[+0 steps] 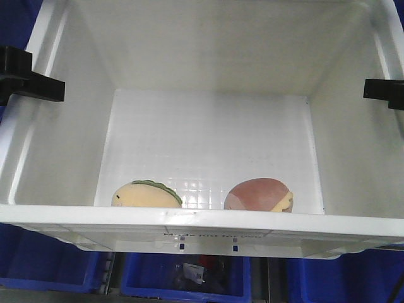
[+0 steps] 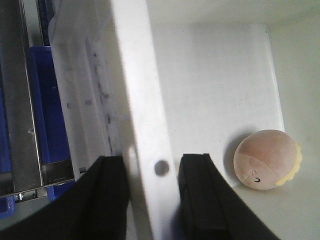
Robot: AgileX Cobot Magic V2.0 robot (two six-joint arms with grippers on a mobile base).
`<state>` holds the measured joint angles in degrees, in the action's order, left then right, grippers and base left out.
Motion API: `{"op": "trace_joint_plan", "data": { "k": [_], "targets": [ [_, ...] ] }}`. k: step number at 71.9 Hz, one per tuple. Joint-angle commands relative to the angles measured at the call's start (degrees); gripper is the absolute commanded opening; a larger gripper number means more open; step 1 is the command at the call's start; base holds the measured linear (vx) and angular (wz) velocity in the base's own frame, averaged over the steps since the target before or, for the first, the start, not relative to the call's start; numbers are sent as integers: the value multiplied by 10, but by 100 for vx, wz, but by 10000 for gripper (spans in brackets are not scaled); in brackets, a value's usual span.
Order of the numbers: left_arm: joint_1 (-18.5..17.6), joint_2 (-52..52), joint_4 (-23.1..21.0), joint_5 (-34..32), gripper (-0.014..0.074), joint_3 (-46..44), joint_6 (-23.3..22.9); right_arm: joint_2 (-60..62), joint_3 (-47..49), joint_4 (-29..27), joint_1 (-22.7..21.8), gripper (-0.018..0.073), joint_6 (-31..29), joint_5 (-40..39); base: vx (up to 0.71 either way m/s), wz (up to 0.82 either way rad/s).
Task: Place moving items into box and shelve
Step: 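Hold the tote above the shelf's roller lane with both grippers, then lower the tote onto the roller lane and open both grippers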
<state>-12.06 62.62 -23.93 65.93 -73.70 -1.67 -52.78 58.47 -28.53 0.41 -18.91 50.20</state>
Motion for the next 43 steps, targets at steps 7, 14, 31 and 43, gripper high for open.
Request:
{"op": "trace_joint_plan", "data": {
  "k": [7,14,31,43],
  "targets": [
    [-1,-14,-52,-81,0,-21,12,12,26,-55,2,-6,-19,-57,0,0],
    [-1,-14,-52,-82,0,-21,12,12,26,-55,2,-6,-19,-54,0,0],
    [-1,-13,-51,-83,0,-21,12,-4,26,-55,2,-6,-19,-55,0,0],
    [-1,-12,-47,-104,0,-21,17,-32,26,-62,2,-6,-19,-60,0,0]
  ]
}}
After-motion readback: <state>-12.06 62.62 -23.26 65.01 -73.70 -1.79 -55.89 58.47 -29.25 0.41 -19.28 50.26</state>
